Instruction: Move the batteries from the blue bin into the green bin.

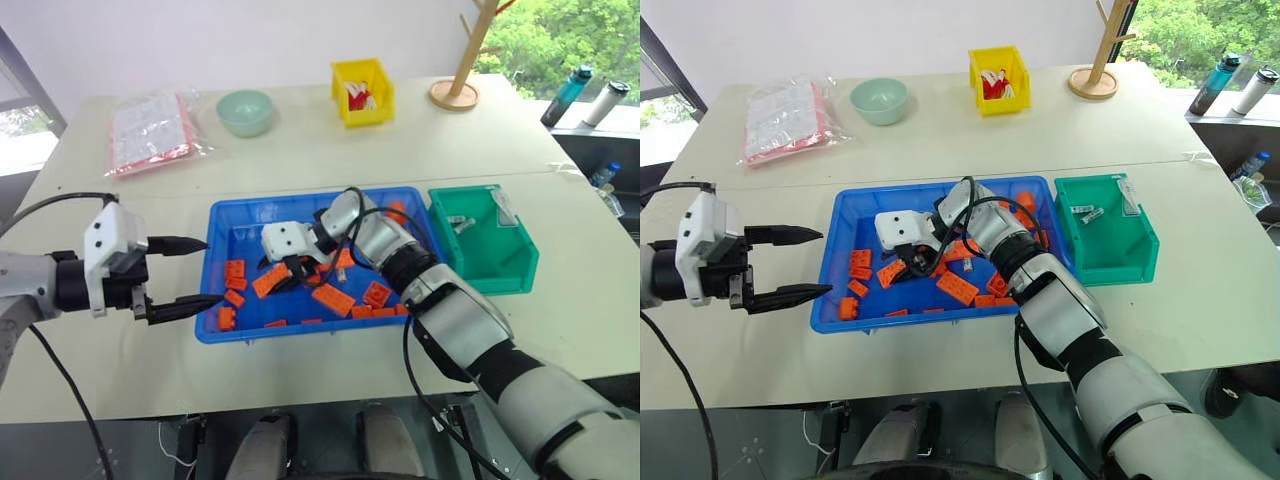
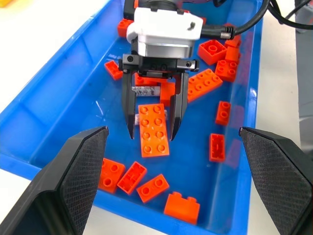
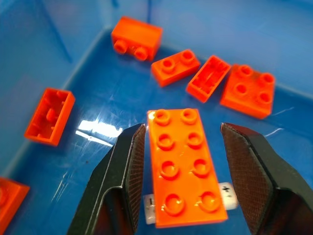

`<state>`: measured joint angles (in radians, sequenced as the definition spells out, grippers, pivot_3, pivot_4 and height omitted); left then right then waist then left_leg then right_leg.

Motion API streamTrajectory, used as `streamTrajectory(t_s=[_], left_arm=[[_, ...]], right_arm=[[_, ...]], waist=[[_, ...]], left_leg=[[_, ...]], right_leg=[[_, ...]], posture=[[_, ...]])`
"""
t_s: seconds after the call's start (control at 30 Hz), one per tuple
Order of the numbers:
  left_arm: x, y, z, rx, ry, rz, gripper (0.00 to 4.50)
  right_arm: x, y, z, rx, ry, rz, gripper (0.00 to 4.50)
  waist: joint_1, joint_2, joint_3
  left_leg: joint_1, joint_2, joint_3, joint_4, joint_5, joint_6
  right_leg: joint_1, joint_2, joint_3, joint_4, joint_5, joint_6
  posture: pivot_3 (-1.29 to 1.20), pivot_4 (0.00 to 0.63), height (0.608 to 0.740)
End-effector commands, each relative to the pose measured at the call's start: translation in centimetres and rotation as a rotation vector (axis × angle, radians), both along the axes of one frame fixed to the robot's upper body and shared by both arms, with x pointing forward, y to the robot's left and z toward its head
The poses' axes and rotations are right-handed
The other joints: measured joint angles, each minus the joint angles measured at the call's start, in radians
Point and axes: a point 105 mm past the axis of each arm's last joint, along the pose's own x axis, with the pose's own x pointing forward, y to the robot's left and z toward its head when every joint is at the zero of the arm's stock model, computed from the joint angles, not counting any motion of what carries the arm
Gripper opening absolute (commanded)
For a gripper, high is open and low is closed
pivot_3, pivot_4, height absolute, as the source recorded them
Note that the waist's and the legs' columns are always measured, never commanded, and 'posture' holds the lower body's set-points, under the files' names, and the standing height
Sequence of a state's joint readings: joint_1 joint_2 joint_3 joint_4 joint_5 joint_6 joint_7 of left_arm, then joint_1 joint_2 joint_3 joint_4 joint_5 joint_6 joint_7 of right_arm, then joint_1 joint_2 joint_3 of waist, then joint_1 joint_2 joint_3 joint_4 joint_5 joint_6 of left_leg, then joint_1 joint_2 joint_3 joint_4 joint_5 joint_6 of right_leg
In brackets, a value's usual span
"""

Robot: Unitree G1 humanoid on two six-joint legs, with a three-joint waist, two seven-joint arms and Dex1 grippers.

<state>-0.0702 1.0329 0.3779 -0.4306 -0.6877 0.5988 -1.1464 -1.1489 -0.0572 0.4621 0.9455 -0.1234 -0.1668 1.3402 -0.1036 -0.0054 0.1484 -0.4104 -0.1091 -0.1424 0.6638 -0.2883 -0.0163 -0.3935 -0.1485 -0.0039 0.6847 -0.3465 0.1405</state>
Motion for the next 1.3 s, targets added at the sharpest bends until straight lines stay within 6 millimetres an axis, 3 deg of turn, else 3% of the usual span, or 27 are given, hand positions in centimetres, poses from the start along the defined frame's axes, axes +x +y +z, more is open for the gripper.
streamTrajectory(t_s=[0.03, 0.33, 0.43, 0.5, 0.53, 0.83, 0.93, 1.1, 1.3], left_arm=[[0.2, -0.2, 0.5, -0.006, -0.036, -0.01, 4.5], [0.6, -0.3, 0.8, -0.01, -0.041, -0.017, 4.5], [0.7, -0.2, 0.7, -0.008, -0.041, -0.015, 4.5], [0.7, -0.2, 0.7, -0.008, -0.042, -0.017, 4.5], [0.7, -0.3, 0.7, -0.007, -0.042, -0.019, 4.5], [0.9, -0.4, 1.1, -0.007, -0.057, -0.021, 4.5], [1.0, -0.3, 1.2, -0.006, -0.061, -0.02, 4.5], [1.0, -0.4, 1.4, -0.01, -0.069, -0.02, 4.5], [1.1, -0.4, 1.5, -0.014, -0.074, -0.019, 4.5]], right_arm=[[-0.1, 2.3, 3.5, 0.098, -0.074, 0.023, 2.4], [-0.3, 1.2, 3.2, 0.053, -0.024, 0.036, 2.4], [-0.8, 0.7, 2.7, 0.029, -0.021, 0.062, 3.21], [-0.9, 0.3, 2.1, 0.009, -0.028, 0.073, 4.23], [-0.9, 0.1, 1.8, -0.002, -0.03, 0.071, 4.44], [-0.2, -0.1, -0.1, -0.023, -0.032, 0.013, 4.44], [0.0, 0.1, -0.3, -0.015, -0.037, -0.005, 3.59], [-0.1, 0.3, -0.3, -0.007, -0.038, 0.0, 1.21], [-0.5, 1.9, 1.5, 0.056, -0.05, 0.025, 1.21]], waist=[[-0.002, 0.0, 0.0], [0.001, 0.0, 0.0], [-0.001, 0.0, 0.0], [-0.002, 0.0, 0.0], [-0.002, 0.0, 0.0], [-0.002, 0.0, 0.0], [-0.002, 0.0, 0.0], [-0.002, 0.0, 0.0], [-0.003, 0.0, 0.0]], left_leg=[[0.0, 0.0, 0.0, 0.0, 0.0, 0.0], [0.0, -0.001, -0.001, 0.0, 0.0, 0.0], [0.0, -0.001, -0.001, 0.0, 0.0, 0.0], [0.0, -0.001, -0.001, 0.001, 0.0, 0.0], [0.0, -0.001, -0.001, 0.0, 0.0, 0.0], [0.0, -0.001, -0.001, 0.0, 0.0, 0.0], [0.0, -0.001, -0.001, 0.0, 0.0, 0.0], [0.0, -0.001, -0.001, 0.001, 0.0, 0.0], [0.0, -0.001, -0.001, 0.001, 0.0, 0.0]], right_leg=[[0.0, 0.0, 0.0, 0.0, 0.0, 0.0], [0.0, 0.0, 0.0, 0.001, 0.0, 0.0], [0.0, 0.0, 0.0, 0.001, 0.0, 0.0], [0.0, 0.0, 0.0, 0.002, 0.0, 0.0], [0.0, 0.0, 0.0, 0.002, 0.0, 0.0], [0.0, 0.0, 0.0, 0.002, 0.0, 0.0], [0.0, 0.0, 0.0, 0.001, 0.0, 0.0], [0.0, 0.0, 0.0, 0.001, 0.0, 0.0], [0.0, 0.0, 0.0, 0.002, 0.0, 0.0]], posture=[[0.0, 0.15, 0.719], [0.0, 0.15, 0.719], [0.0, 0.15, 0.719], [0.0, 0.15, 0.719], [0.0, 0.15, 0.719], [0.0, 0.15, 0.719], [0.0, 0.15, 0.719], [0.0, 0.15, 0.719], [0.0, 0.15, 0.719]])
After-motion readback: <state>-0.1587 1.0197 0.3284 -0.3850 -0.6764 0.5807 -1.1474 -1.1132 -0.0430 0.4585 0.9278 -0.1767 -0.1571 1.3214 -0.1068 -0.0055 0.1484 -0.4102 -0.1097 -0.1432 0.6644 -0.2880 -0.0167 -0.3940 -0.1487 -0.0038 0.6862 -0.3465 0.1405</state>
